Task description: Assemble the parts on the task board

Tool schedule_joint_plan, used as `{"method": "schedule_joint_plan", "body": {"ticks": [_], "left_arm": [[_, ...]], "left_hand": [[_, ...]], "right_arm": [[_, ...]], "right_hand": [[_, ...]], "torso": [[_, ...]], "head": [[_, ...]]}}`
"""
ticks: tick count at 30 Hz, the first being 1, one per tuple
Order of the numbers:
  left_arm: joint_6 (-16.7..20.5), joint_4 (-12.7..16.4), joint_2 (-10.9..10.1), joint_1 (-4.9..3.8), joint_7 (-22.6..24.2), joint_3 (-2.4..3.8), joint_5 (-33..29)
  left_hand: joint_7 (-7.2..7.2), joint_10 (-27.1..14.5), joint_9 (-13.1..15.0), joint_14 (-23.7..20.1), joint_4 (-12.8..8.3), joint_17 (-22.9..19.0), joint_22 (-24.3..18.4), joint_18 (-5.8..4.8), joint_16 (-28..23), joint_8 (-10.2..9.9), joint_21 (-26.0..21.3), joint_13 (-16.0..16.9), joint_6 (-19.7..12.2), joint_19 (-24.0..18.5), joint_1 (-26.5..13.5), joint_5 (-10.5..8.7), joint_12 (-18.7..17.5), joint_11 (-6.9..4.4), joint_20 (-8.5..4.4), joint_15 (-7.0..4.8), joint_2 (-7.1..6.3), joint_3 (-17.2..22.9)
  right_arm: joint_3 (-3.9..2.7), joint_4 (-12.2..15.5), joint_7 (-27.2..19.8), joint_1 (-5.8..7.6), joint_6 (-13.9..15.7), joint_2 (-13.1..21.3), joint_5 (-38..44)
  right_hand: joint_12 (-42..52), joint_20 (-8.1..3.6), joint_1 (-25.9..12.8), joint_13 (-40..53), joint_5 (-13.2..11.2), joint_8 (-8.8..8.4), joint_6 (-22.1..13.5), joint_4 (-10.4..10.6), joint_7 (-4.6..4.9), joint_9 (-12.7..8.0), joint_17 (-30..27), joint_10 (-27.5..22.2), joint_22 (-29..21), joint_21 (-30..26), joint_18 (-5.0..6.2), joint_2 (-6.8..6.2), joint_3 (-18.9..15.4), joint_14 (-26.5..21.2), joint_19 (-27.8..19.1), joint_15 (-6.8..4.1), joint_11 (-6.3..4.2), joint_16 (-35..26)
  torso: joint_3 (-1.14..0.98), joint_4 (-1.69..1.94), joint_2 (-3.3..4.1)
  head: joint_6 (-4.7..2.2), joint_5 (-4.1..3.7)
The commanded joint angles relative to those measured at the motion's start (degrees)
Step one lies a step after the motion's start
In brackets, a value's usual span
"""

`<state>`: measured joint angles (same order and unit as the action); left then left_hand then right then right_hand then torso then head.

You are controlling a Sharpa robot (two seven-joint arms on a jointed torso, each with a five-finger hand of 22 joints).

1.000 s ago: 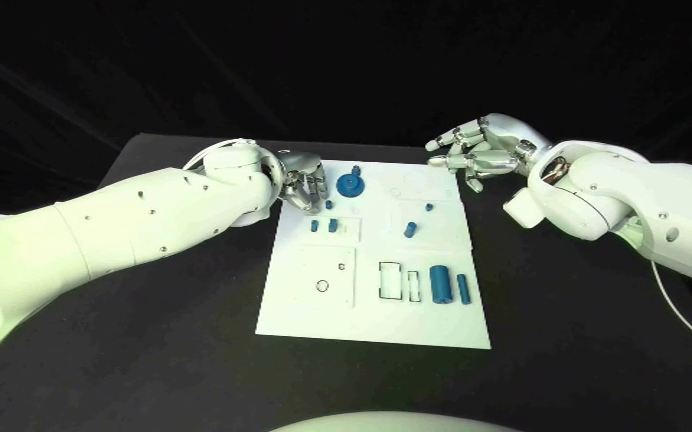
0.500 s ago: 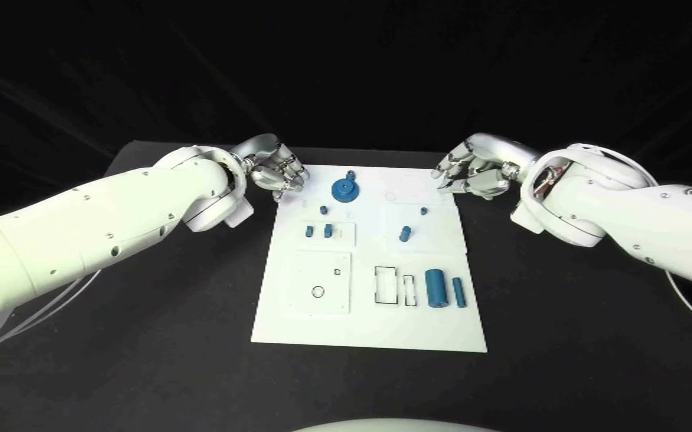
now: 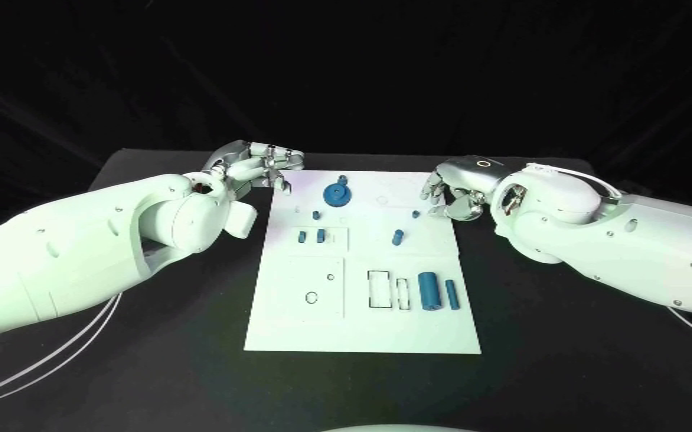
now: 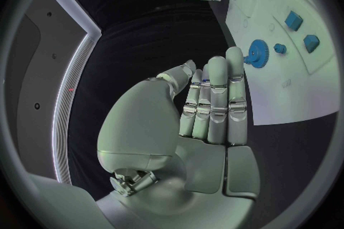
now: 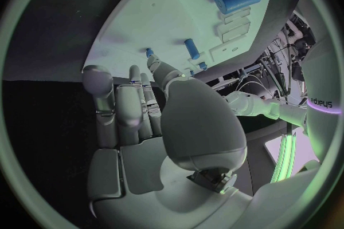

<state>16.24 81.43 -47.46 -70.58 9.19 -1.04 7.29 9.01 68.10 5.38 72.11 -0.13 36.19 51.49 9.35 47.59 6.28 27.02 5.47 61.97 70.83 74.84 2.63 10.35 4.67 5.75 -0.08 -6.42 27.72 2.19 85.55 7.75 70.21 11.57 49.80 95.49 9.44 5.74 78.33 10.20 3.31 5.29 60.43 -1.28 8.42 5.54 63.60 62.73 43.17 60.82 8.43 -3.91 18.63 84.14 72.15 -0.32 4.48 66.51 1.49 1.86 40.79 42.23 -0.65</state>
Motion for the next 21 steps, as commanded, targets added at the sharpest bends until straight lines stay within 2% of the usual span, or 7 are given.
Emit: {"method": "schedule_joint_plan", "body": {"ticks": [1, 9, 13, 17, 21], "left_arm": [[2.1, 1.1, -0.5, 0.13, 4.2, 0.02, -8.8], [2.2, 2.5, -0.9, 0.34, 4.3, 0.02, -9.6], [2.2, 3.0, -0.9, 0.48, 4.4, 0.02, -9.7], [2.3, 3.1, -0.9, 0.57, 4.4, 0.02, -9.7], [2.3, 3.1, -0.9, 0.60, 4.5, 0.02, -9.7]], "left_hand": [[-0.55, -0.2, -0.1, 0.1, 0.0, -0.1, -0.2, 1.15, -0.3, 0.2, -0.3, 0.1, 0.1, 0.4, -0.4, 0.24, 0.3, -0.18, -0.02, -0.02, 0.02, -0.5], [-0.55, -0.4, -0.1, 0.0, 0.0, -0.2, -0.7, 1.14, -0.4, 0.3, -0.8, 0.2, 0.0, 0.6, -0.3, 0.25, 0.7, -0.20, -0.06, -0.05, 0.08, -0.9], [-0.15, -1.2, -0.3, -0.1, 0.1, -0.4, -1.2, 1.07, -0.4, 0.1, -1.3, 0.2, -0.7, 0.9, -0.4, 0.26, 0.7, 0.12, 0.01, 0.15, 0.07, -1.3], [-0.09, -1.4, -0.3, -0.1, 0.0, -0.4, -1.3, 1.07, -0.4, 0.1, -1.5, 0.2, -0.8, 0.9, -0.4, 0.26, 0.7, 0.17, 0.04, 0.18, 0.08, -1.4], [0.11, -1.7, -0.4, -0.2, 0.0, -0.4, -1.5, 1.04, -0.4, 0.0, -1.7, 0.2, -1.1, 1.1, -0.3, 0.27, 0.8, 0.33, 0.10, 0.30, 0.07, -1.7]], "right_arm": [[-0.02, -0.4, 1.7, -0.42, -0.8, -0.8, 4.2], [-0.02, -2.2, 1.0, -1.26, -0.9, -2.5, 3.2], [-0.03, -3.1, 0.6, -1.64, -0.9, -3.3, 2.7], [-0.03, -3.6, 0.2, -1.90, -1.0, -4.1, 2.5], [-0.03, -4.0, -0.1, -2.01, -1.3, -4.7, 2.4]], "right_hand": [[-0.5, 0.01, -0.1, -0.6, -0.3, -0.40, -0.2, 0.0, 0.12, -0.1, 0.1, -0.1, 0.1, 0.4, -0.15, -0.87, 0.6, 1.5, 0.3, 0.40, 0.51, 0.4], [-0.9, 0.07, -0.3, -1.5, -0.3, -0.81, -0.2, 0.2, 0.36, -0.2, 0.0, -0.2, -0.1, 0.3, -0.13, -1.19, 1.3, 1.5, 0.3, 0.51, 0.68, 0.4], [-1.0, 0.10, -0.2, -1.7, -0.3, -0.90, -0.1, 0.2, 0.47, -0.2, 0.1, -0.1, 0.0, 0.3, -0.14, -1.14, 1.7, 1.5, 0.3, 0.53, 0.74, 0.4], [-1.0, 0.12, -0.1, -2.0, -0.3, -0.96, 0.0, 0.3, 0.51, -0.2, 0.1, 0.0, -0.1, 0.3, -0.12, -1.06, 2.1, 1.5, 0.3, 0.57, 0.76, 0.5], [-1.0, 0.14, -0.1, -2.2, -0.3, -0.98, 0.1, 0.3, 0.49, -0.1, 0.1, 0.1, -0.1, 0.3, -0.12, -1.02, 2.3, 1.5, 0.3, 0.57, 0.75, 0.5]], "torso": [[0.03, -0.02, 0.08], [0.05, 0.12, 0.09], [0.05, -0.10, 0.06], [-0.03, -0.06, 0.04], [0.02, 0.00, 0.02]], "head": [[-0.12, -0.11], [-0.10, -0.30], [-0.04, -0.06], [0.05, -0.02], [0.00, -0.04]]}}
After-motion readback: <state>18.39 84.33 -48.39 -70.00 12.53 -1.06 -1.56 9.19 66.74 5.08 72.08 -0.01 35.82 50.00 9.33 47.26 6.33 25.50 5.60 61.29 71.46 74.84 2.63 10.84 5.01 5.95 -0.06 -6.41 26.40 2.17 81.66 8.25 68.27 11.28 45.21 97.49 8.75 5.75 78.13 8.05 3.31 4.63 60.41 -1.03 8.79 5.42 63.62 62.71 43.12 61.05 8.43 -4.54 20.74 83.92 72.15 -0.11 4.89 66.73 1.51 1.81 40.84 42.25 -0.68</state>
